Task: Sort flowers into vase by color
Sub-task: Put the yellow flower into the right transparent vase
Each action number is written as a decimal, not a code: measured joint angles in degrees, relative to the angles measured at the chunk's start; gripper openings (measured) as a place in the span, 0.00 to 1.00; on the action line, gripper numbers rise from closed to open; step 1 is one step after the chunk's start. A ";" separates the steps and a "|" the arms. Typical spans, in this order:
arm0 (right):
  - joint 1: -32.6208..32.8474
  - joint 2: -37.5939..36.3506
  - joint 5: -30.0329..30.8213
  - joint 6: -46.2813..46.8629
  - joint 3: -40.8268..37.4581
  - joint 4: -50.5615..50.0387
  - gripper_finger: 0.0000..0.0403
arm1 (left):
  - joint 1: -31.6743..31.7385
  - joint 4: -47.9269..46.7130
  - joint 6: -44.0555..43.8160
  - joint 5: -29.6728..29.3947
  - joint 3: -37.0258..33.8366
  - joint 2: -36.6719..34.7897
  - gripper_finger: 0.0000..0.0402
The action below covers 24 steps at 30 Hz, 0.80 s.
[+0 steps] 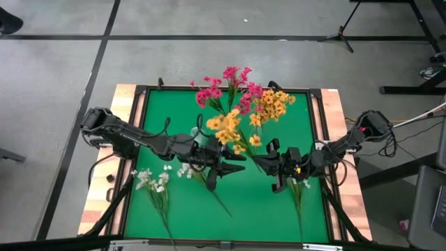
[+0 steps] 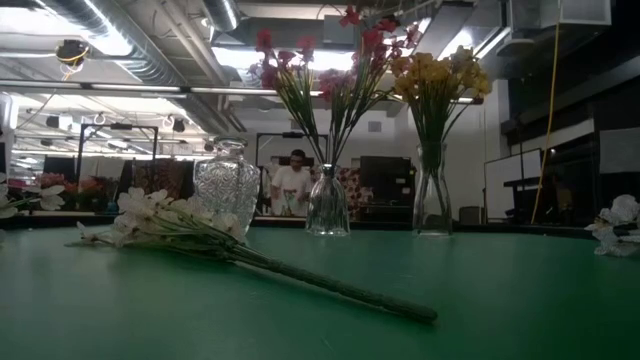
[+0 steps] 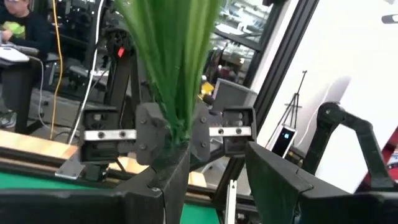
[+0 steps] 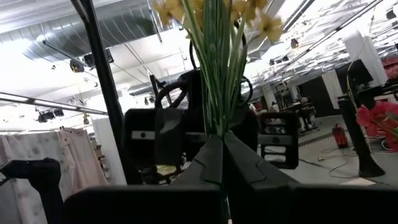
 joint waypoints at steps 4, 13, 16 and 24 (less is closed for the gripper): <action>-1.38 1.12 -2.58 1.33 1.41 -0.67 0.00 | 0.09 -0.37 0.00 0.04 0.00 0.57 0.38; -1.41 3.17 -2.74 1.92 3.64 -3.45 0.00 | 0.06 -0.62 0.31 0.23 -0.07 0.61 0.38; -1.41 3.51 -1.11 2.95 3.64 -3.73 0.00 | 0.09 -0.77 1.15 -0.04 -0.08 0.61 0.38; -1.41 3.65 -2.26 4.62 3.66 -5.76 0.00 | -0.46 -0.99 2.84 -1.53 -0.15 0.61 0.38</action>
